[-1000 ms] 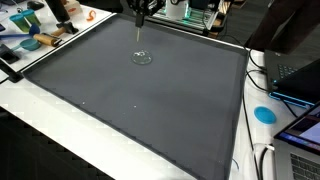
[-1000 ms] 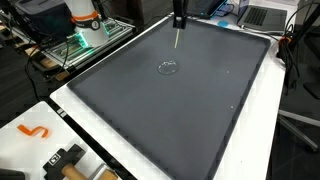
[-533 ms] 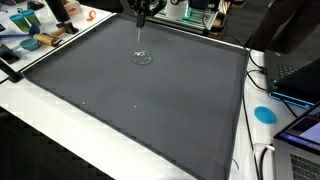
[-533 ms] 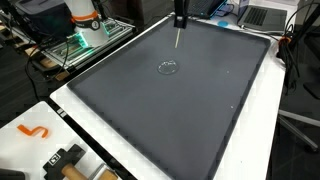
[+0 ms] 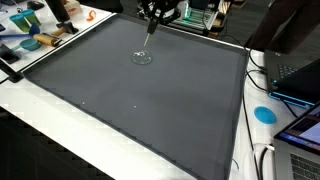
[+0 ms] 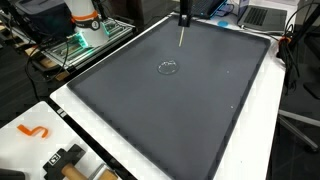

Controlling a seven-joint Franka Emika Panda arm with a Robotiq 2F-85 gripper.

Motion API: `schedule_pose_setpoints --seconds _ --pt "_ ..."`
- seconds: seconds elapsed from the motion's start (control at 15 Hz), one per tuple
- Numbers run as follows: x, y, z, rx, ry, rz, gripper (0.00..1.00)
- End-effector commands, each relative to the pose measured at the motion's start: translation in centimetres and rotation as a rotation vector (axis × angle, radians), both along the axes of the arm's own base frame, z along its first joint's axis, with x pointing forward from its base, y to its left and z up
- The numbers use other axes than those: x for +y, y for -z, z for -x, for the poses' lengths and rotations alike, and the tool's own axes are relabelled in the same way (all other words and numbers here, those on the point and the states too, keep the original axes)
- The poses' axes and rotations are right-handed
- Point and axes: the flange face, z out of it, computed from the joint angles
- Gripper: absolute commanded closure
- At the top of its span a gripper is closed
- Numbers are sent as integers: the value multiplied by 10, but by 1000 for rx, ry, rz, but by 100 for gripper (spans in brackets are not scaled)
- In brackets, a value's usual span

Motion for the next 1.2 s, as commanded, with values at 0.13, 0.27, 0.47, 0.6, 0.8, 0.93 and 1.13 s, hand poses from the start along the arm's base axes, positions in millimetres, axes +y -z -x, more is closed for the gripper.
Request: schedule_pose_setpoints --seconds 0.13,0.27,0.47,0.6,0.8,0.93,1.13 --pt "24 32 5 -67 -4 105 97" --pt "25 42 4 -86 -4 129 97" --pt "24 53 0 -122 -9 181 97" --pt "24 63 -3 -134 -15 216 97" --pt "26 73 -6 -152 -25 250 97" --pt "25 80 -8 -159 -33 270 97" --pt "24 88 -12 -167 -46 293 97"
